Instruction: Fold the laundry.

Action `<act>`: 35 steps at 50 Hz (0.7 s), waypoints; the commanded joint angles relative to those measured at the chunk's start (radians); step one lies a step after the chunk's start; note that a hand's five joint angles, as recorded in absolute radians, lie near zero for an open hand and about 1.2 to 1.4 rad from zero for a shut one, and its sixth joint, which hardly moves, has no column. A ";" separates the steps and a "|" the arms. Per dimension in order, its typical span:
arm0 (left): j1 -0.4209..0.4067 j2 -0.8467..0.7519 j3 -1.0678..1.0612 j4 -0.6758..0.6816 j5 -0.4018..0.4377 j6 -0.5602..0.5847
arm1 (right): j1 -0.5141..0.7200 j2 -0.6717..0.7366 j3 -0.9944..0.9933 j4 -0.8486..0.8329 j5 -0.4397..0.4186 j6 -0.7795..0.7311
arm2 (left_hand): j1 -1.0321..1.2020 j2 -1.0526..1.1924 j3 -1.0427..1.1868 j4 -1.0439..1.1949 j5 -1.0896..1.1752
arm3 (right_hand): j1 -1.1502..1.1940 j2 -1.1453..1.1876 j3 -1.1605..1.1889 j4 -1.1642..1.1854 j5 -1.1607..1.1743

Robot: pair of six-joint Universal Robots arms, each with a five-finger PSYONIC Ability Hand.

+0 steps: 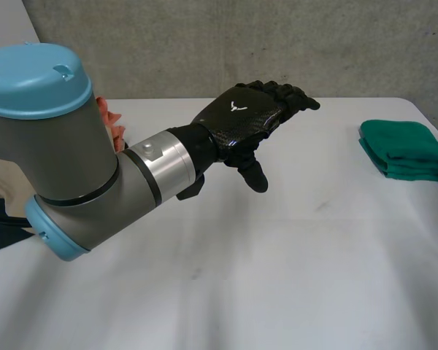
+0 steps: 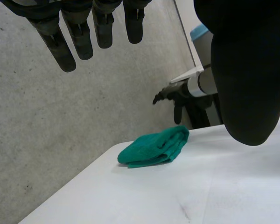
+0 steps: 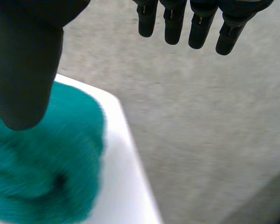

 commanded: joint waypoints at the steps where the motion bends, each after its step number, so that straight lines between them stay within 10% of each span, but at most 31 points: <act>1: 0.001 0.022 -0.003 -0.001 -0.003 0.000 | 0.004 -0.229 0.271 -0.277 0.234 -0.235 | 0.032 0.017 0.010 0.021 -0.005 | -0.049 -0.038 -0.037 -0.042 -0.048; 5: 0.001 0.046 -0.003 -0.001 -0.032 0.000 | 0.040 -0.366 0.447 -0.496 0.222 -0.335 | 0.032 0.017 0.010 0.021 -0.005 | -0.049 -0.038 -0.037 -0.042 -0.048; 10: 0.012 0.094 -0.001 0.004 -0.107 0.002 | 0.142 -0.508 0.683 -0.693 -0.030 -0.337 | 0.026 0.011 0.005 0.016 -0.010 | -0.049 -0.038 -0.037 -0.042 -0.048; 19: 0.217 0.178 0.008 0.018 -0.443 0.044 | 0.268 -0.691 0.944 -0.469 -0.473 -0.344 | 0.029 0.014 0.008 0.018 -0.007 | -0.049 -0.038 -0.037 -0.042 -0.048; 25: 0.424 0.088 -0.013 0.018 -0.511 0.308 | 0.323 -0.699 1.001 -0.173 -0.494 -0.354 | 0.029 0.014 0.008 0.018 -0.007 | -0.049 -0.038 -0.037 -0.042 -0.048; 35: 0.599 -0.283 0.057 0.146 -0.468 0.580 | 0.335 -0.691 1.073 -0.156 -0.493 -0.357 | 0.081 0.067 0.060 0.071 0.045 | -0.049 -0.038 -0.037 -0.042 -0.048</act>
